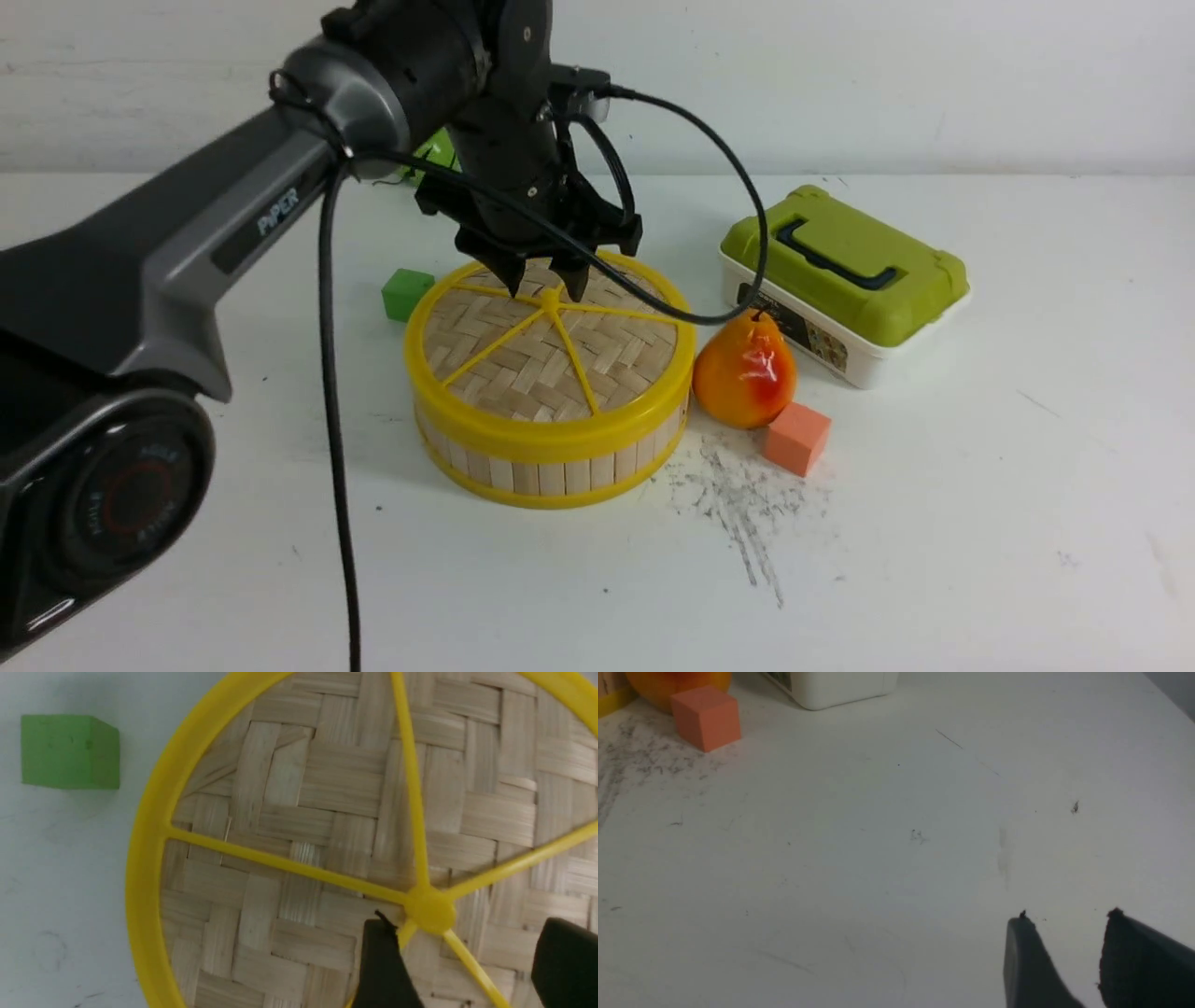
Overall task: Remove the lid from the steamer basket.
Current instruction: Use the left arm to lift the lid of the steamer
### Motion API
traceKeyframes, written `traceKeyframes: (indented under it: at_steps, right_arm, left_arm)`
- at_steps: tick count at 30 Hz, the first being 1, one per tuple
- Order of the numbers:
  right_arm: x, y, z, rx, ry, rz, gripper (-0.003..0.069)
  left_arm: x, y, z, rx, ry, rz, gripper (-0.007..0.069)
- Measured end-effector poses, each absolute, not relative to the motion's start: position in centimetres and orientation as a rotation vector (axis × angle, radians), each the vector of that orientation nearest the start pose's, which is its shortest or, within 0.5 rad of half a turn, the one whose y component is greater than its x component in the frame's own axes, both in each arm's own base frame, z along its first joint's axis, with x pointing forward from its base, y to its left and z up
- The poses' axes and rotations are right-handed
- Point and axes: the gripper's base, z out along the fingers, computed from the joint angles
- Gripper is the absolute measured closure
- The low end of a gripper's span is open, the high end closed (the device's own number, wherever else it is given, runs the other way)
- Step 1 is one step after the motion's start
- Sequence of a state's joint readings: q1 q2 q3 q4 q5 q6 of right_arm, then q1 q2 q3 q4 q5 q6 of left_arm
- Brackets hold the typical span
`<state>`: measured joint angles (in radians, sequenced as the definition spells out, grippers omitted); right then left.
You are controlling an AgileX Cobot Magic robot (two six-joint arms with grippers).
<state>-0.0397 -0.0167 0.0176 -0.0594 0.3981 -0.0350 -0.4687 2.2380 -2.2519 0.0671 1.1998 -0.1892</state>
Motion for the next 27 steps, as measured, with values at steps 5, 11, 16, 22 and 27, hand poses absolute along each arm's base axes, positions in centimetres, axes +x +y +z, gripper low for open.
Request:
traceKeyframes:
  at_steps: [5,11,16,22,27]
  right_arm:
    - [5.1,-0.4,17.2,-0.031,1.883,-0.110,0.0419]
    - [5.1,-0.4,17.2,-0.031,1.883,-0.110,0.0419]
    - [5.1,-0.4,17.2,-0.031,1.883,-0.110,0.0419]
    - [5.1,-0.4,17.2,-0.031,1.883,-0.110,0.0419]
    - [5.1,-0.4,17.2,-0.031,1.883,-0.110,0.0419]
  left_arm:
    - [45.0,-22.0,28.1,0.324,2.614,-0.130,0.0229]
    - [45.3,-22.2,27.0,0.316,2.633,-0.130,0.0326]
    - [45.4,-22.3,26.5,0.317,2.649,-0.129,0.0428]
    - [45.4,-22.3,26.5,0.317,2.649,-0.129,0.0516]
    - [45.2,-22.2,27.4,0.313,2.628,-0.144,0.0515]
